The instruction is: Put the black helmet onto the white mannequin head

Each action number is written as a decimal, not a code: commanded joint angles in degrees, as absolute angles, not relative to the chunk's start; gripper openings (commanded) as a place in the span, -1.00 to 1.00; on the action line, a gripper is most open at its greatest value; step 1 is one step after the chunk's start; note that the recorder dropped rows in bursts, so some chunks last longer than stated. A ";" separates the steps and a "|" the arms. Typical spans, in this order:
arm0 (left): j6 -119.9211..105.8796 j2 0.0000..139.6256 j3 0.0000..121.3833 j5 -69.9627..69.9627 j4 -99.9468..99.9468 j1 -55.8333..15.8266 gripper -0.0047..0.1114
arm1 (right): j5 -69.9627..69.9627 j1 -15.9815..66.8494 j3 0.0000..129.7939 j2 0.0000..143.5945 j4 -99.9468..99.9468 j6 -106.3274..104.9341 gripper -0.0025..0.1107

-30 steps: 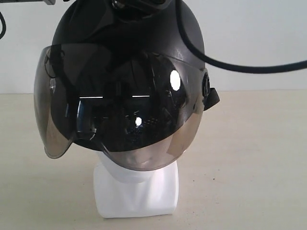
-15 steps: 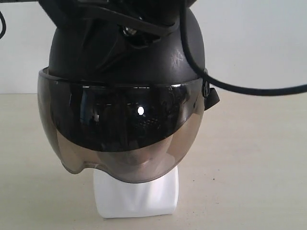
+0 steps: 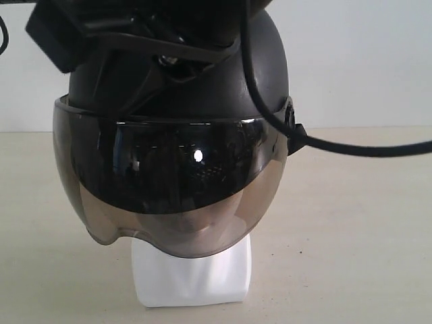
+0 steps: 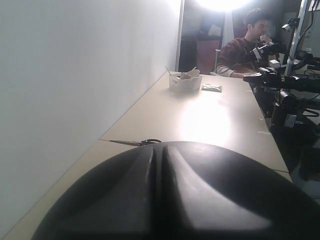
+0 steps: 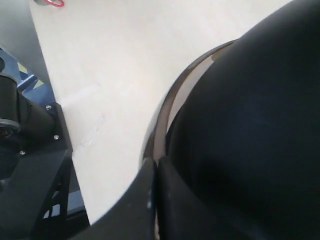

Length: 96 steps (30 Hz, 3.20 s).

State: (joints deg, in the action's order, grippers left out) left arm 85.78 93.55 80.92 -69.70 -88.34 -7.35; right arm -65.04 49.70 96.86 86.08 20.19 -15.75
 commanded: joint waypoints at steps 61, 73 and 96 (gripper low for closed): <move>86.55 93.56 80.71 -69.96 -93.61 -8.10 -0.84 | -64.94 49.82 89.17 85.85 17.85 -13.81 -0.96; 86.55 93.56 80.71 -69.96 -93.61 -8.10 -0.84 | -63.02 49.82 85.82 85.85 18.07 -13.81 -0.96; 87.22 90.82 80.71 -69.96 -93.72 -5.63 -0.84 | -60.49 49.82 72.59 53.46 -15.83 14.24 -0.96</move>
State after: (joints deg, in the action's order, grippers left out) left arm 86.16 91.89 80.92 -68.99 -90.98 -6.62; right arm -61.73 49.70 77.44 56.78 -13.19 10.28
